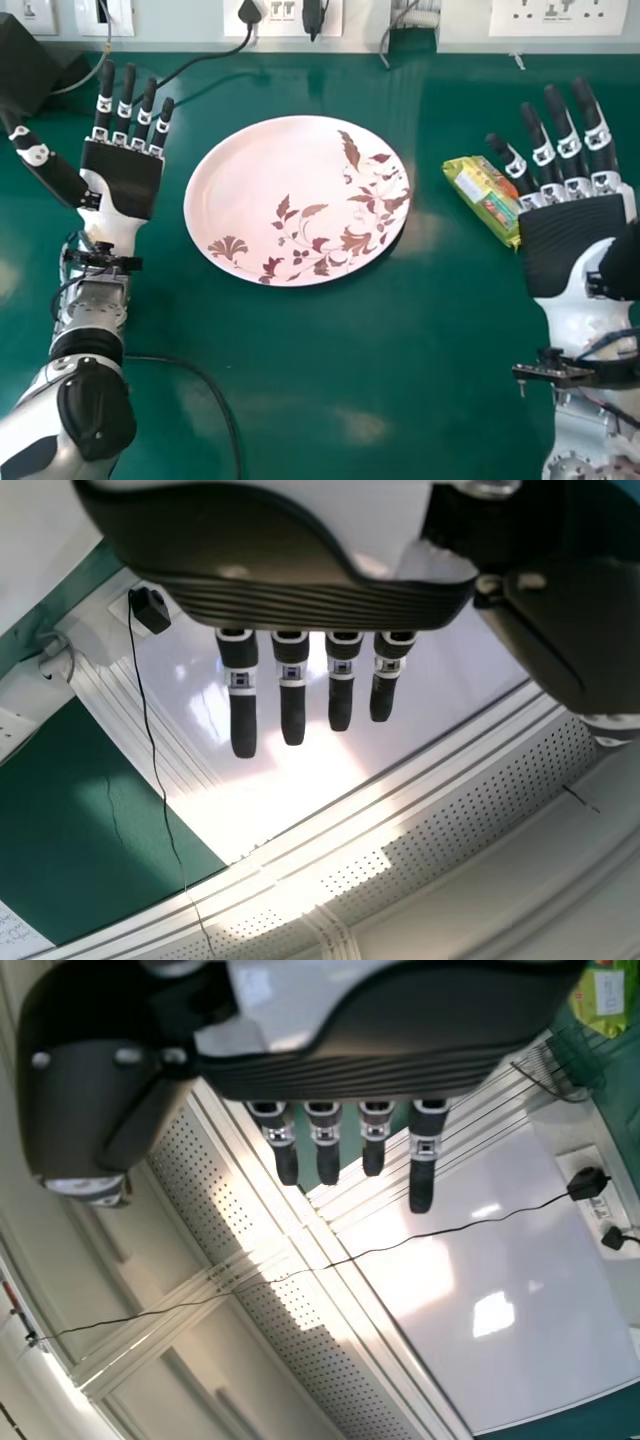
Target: Pick up biscuit and place it in the plate
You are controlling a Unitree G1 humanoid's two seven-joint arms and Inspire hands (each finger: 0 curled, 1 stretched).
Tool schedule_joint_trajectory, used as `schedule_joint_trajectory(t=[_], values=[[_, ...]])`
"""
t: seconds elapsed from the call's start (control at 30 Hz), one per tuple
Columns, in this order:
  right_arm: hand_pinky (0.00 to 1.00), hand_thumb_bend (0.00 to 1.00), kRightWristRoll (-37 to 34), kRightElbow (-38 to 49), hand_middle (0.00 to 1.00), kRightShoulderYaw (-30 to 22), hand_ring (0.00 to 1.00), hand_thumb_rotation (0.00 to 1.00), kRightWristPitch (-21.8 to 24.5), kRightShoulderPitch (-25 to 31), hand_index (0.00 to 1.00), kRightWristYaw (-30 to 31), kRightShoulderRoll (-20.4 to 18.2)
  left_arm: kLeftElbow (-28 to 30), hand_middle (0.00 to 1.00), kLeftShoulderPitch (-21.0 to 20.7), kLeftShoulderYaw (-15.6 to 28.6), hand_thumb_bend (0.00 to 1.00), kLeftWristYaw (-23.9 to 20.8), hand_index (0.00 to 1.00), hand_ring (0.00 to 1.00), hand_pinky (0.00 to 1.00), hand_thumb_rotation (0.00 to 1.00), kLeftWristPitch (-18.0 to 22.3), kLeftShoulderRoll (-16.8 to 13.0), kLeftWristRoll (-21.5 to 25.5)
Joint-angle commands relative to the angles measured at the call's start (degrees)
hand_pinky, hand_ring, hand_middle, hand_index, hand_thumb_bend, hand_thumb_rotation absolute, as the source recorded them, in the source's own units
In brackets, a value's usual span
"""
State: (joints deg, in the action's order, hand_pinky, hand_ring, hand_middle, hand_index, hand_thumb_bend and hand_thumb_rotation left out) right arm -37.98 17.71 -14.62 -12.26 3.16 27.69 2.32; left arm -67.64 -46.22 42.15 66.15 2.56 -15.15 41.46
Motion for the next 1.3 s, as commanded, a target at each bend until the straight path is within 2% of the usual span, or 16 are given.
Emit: schedule_joint_trajectory(t=[0.0, 0.23, 0.4, 0.53, 0.63, 0.83, 1.1, 1.17, 1.27], values=[[0.81, 0.78, -0.4, -1.2, 1.00, 0.0, 1.00, 0.68, -1.5, -0.1, 1.00, 1.0, -0.4, -3.8, 0.94, 5.3, -0.3, 1.00, 0.3, 0.95, 0.85, 0.72, 0.84, -0.1, 1.1, -0.8], [0.83, 0.77, 1.4, 0.2, 1.00, 2.5, 1.00, 0.70, -4.0, 4.0, 1.00, 1.6, -2.3, -4.3, 0.96, 7.2, 0.1, 1.00, 2.2, 0.99, 0.89, 0.77, 0.85, 1.1, -0.4, -1.0], [0.88, 0.77, 1.3, 1.7, 1.00, 3.3, 1.00, 0.66, -5.7, 8.5, 1.00, 2.2, -3.2, -4.0, 0.97, 8.6, 0.9, 1.00, 5.6, 0.98, 0.90, 0.76, 0.85, 1.1, -1.4, -0.1], [0.86, 0.79, 2.0, 3.7, 1.00, 4.7, 1.00, 0.70, -7.4, 12.6, 1.00, 2.7, -3.6, -3.2, 0.99, 10.3, 1.7, 1.00, 7.8, 0.98, 0.91, 0.79, 0.84, 1.8, -1.8, 0.7], [0.86, 0.80, 1.9, 3.9, 1.00, 5.9, 0.99, 0.66, -8.7, 15.2, 1.00, 3.6, -4.1, -3.2, 0.98, 11.6, 1.7, 1.00, 7.3, 0.98, 0.91, 0.77, 0.85, 1.1, -2.3, 0.7], [0.89, 0.78, 0.4, 5.1, 1.00, 8.1, 1.00, 0.67, -10.2, 20.8, 1.00, 4.7, -5.7, -1.7, 0.96, 15.3, 1.9, 1.00, 11.4, 0.96, 0.89, 0.73, 0.84, 0.7, -2.7, 1.1], [0.85, 0.80, 0.6, 10.8, 1.00, 8.4, 1.00, 0.65, -5.4, 20.1, 1.00, 1.1, -1.9, 2.0, 0.98, 20.4, 3.2, 1.00, 16.3, 1.00, 0.92, 0.77, 0.85, 5.2, -2.1, 2.3], [0.84, 0.81, 1.3, 11.1, 1.00, 7.9, 1.00, 0.65, -4.2, 19.0, 1.00, -0.5, -1.3, 1.8, 0.99, 20.7, 3.3, 1.00, 16.2, 1.00, 0.92, 0.79, 0.87, 5.6, -2.2, 2.4], [0.81, 0.83, 1.1, 10.7, 1.00, 7.0, 0.99, 0.63, -2.2, 17.0, 1.00, -2.4, 0.0, 1.6, 1.00, 20.8, 3.2, 1.00, 13.7, 1.00, 0.94, 0.85, 0.87, 6.0, -1.9, 1.8]])
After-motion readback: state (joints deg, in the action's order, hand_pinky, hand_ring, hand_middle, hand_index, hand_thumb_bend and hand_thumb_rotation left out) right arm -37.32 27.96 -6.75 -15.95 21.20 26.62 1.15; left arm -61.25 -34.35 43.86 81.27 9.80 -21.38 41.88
